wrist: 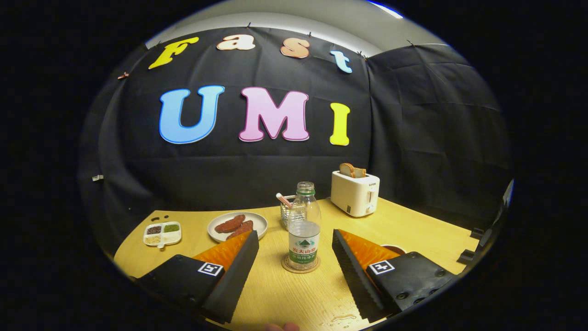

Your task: Take the bottle from table, then pour the juice into the cup, finally place the bottle on the coaster

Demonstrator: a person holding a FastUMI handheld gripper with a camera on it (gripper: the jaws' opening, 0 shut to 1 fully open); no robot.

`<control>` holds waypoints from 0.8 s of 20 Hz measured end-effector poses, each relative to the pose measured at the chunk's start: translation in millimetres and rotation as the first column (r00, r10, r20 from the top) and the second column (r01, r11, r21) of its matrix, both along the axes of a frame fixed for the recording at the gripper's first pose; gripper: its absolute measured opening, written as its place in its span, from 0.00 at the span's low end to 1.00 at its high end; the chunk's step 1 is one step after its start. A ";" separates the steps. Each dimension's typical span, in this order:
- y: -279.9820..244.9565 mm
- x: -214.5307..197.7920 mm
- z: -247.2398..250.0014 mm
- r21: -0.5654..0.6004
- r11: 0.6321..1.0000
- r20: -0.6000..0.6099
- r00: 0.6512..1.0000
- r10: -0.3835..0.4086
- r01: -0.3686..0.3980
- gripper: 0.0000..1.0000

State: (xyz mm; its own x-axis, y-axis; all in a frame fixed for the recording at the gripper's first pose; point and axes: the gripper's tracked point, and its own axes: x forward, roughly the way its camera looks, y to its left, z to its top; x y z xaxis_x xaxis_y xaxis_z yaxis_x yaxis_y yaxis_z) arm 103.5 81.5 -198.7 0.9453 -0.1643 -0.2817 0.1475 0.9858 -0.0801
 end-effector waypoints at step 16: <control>14.5 -54.1 76.2 0.076 0.954 -0.001 0.956 0.292 -0.291 0.98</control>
State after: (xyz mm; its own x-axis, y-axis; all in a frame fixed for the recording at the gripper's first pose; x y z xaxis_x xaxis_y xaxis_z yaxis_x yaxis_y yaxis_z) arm 49.4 95.9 -122.5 0.9454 0.1398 -0.2946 -0.1479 0.9890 -0.0054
